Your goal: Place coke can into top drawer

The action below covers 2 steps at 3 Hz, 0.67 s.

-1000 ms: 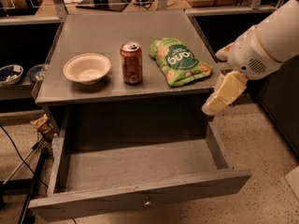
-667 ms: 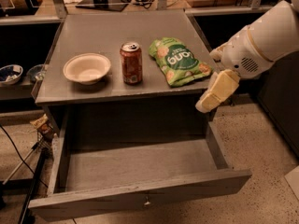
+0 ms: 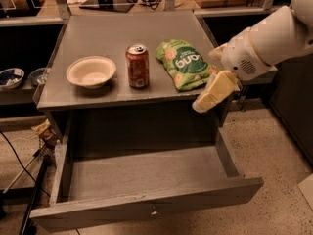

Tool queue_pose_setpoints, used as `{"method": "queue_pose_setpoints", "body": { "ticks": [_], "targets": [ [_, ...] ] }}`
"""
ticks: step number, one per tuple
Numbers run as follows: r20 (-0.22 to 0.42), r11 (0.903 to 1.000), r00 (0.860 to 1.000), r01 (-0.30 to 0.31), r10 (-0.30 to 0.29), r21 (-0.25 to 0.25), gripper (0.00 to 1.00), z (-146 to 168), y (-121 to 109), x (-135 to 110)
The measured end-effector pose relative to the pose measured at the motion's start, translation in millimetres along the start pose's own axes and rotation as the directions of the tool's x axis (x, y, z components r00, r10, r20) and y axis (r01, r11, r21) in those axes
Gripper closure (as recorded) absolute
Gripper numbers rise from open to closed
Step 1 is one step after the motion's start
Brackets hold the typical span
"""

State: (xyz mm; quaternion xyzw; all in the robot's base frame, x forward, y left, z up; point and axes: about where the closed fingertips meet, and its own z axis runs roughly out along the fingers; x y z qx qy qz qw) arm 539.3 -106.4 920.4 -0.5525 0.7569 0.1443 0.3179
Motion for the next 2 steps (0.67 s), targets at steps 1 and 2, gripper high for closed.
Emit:
{"method": "queue_pose_setpoints", "body": {
  "ticks": [1,2],
  "targets": [
    [0.059,0.9999,0.998,0.011,-0.011,-0.005,0.0,13.4,-8.3,-16.8],
    [0.098,0.9998,0.995,0.003,-0.001,-0.02,0.0,26.0,-18.0,-29.9]
  ]
}}
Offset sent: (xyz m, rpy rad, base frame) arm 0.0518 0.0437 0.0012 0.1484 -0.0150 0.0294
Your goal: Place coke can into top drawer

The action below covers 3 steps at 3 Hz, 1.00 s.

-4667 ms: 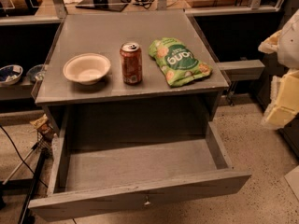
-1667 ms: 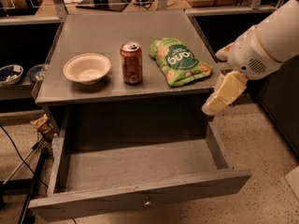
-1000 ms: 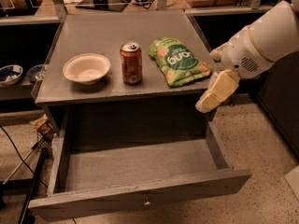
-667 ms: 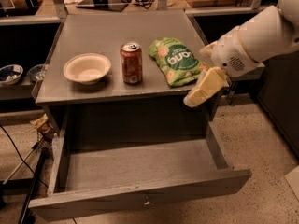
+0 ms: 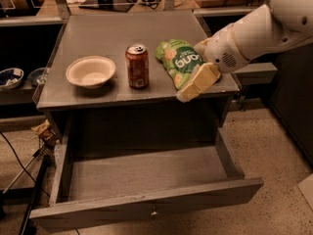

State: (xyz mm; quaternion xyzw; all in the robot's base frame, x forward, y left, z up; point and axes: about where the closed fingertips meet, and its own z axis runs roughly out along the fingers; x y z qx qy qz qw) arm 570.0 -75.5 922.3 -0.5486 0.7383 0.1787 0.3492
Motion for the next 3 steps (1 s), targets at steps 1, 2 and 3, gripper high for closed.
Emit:
{"method": "queue_pose_setpoints", "body": {
  "ticks": [1,2,3],
  "targets": [
    [0.002,1.0,1.0,0.0,0.0,-0.001,0.0,0.8,-0.6,-0.5],
    [0.048,0.9999,0.999,0.004,-0.003,-0.013,0.0,14.2,-7.6,-5.2],
    [0.08,0.9996,0.997,0.014,-0.012,-0.024,0.0,31.6,-15.9,-14.1]
  ]
}}
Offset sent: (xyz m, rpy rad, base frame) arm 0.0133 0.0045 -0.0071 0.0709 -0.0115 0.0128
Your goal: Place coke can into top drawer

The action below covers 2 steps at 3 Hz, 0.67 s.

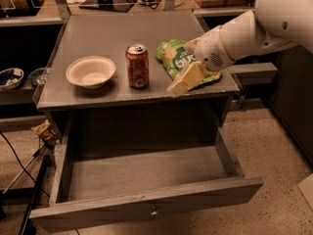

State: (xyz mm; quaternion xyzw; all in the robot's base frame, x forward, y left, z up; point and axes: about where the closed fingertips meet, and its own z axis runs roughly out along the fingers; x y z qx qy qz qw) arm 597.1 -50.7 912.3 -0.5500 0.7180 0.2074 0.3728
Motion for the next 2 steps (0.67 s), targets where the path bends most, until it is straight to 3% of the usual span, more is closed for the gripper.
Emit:
{"method": "queue_pose_setpoints", "body": {
  "ticks": [1,2],
  "targets": [
    [0.026,0.9994,1.0,0.019,-0.018,-0.03,0.0,22.4,-5.9,-11.2],
    [0.026,0.9994,1.0,0.019,-0.018,-0.03,0.0,22.4,-5.9,-11.2]
  ]
}}
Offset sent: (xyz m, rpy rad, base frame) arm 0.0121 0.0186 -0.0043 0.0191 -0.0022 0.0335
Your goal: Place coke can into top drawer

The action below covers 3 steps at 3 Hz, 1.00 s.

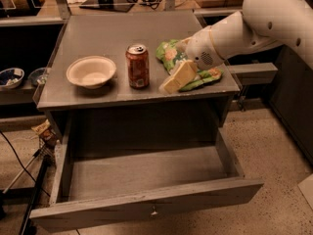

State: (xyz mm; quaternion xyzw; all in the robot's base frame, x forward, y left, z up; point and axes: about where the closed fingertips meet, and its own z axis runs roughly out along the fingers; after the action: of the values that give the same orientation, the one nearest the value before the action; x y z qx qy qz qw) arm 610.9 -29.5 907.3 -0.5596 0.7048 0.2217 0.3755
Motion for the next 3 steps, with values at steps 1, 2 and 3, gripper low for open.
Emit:
{"method": "queue_pose_setpoints", "body": {
  "ticks": [1,2,3],
  "targets": [
    [0.03,0.9999,1.0,-0.01,0.011,-0.004,0.0,9.3,-1.8,2.0],
    [0.07,0.9999,0.997,-0.007,0.007,-0.008,0.0,25.8,-12.2,-3.9],
    [0.109,0.9998,0.994,0.006,-0.004,-0.018,0.0,38.4,-21.8,-14.4]
  ]
}}
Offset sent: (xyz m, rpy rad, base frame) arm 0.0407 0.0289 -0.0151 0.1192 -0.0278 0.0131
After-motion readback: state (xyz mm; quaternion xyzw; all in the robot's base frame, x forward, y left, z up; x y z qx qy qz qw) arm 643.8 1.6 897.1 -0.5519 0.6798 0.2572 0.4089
